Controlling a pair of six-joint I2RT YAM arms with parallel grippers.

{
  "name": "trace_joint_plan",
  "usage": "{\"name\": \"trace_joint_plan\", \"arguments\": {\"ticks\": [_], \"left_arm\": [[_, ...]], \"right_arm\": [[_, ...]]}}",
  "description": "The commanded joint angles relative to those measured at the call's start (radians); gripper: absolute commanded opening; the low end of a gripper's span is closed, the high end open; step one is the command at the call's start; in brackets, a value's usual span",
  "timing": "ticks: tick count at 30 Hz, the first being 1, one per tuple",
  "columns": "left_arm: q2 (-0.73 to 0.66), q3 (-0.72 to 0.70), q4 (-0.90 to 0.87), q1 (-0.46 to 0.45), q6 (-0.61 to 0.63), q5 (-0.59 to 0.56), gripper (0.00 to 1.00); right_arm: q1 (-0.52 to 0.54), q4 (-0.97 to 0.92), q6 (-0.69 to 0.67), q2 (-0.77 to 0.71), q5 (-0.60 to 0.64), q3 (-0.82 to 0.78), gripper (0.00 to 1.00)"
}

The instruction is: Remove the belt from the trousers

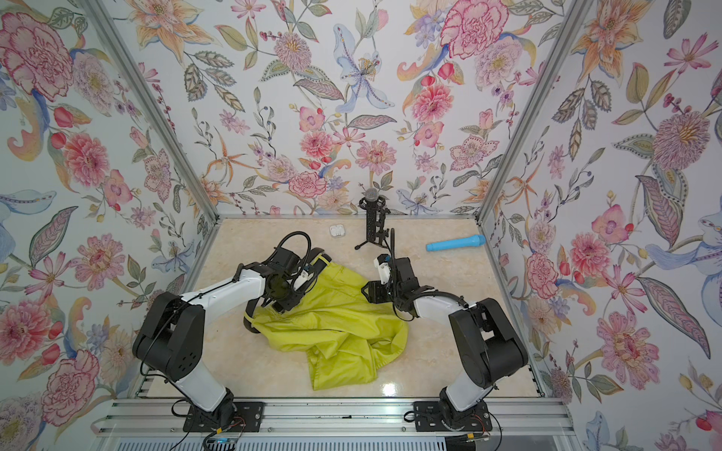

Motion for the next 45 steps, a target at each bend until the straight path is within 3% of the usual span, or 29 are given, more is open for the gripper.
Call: {"name": "trace_joint_plan", "arguments": {"ticks": [1, 5, 10, 15, 18, 21, 23, 24, 27, 28, 30, 34, 40, 45], "left_arm": [[-0.061, 0.122, -0.060, -0.024, 0.047, 0.042, 0.06], [-0.073, 0.245, -0.081, -0.061, 0.062, 0.115, 0.00], [-0.102, 0.338, -0.069, -0.101, 0.075, 0.227, 0.00], [-0.162, 0.377, -0.057, -0.123, 0.080, 0.321, 0.00], [-0.200, 0.382, -0.051, -0.132, 0.080, 0.347, 0.00], [-0.237, 0.384, -0.055, -0.136, 0.084, 0.380, 0.00], [-0.260, 0.384, -0.057, -0.136, 0.084, 0.393, 0.00], [-0.272, 0.383, -0.060, -0.136, 0.087, 0.397, 0.00], [-0.308, 0.368, -0.062, -0.136, 0.084, 0.392, 0.00], [-0.325, 0.353, -0.059, -0.134, 0.085, 0.383, 0.00], [-0.355, 0.309, -0.047, -0.136, 0.084, 0.344, 0.00], [-0.418, 0.185, -0.022, -0.134, 0.089, 0.276, 0.00], [-0.533, -0.075, 0.076, -0.134, 0.140, 0.264, 0.00], [-0.619, -0.263, 0.265, -0.134, 0.164, 0.237, 0.26]], "right_arm": [[0.066, 0.031, -0.126, -0.126, 0.037, 0.013, 0.65], [0.180, 0.026, -0.275, -0.181, 0.100, 0.033, 0.73], [0.216, 0.096, -0.289, -0.133, 0.101, 0.050, 0.82], [0.240, 0.153, -0.298, -0.047, 0.095, 0.146, 0.84], [0.275, 0.100, -0.319, 0.020, 0.106, 0.253, 0.92], [0.306, 0.057, -0.322, 0.084, 0.149, 0.335, 0.91], [0.306, 0.067, -0.285, 0.109, 0.181, 0.353, 0.83], [0.305, 0.078, -0.258, 0.117, 0.214, 0.353, 0.72], [0.276, 0.127, -0.155, 0.103, 0.317, 0.312, 0.27], [0.255, 0.161, -0.113, 0.086, 0.332, 0.280, 0.17], [0.202, 0.234, -0.019, 0.047, 0.319, 0.210, 0.07], [0.082, 0.295, 0.109, -0.016, 0.301, 0.112, 0.04], [0.000, 0.313, 0.118, -0.077, 0.220, 0.066, 0.09], [0.014, 0.323, 0.007, -0.114, 0.059, 0.082, 0.08]]}}
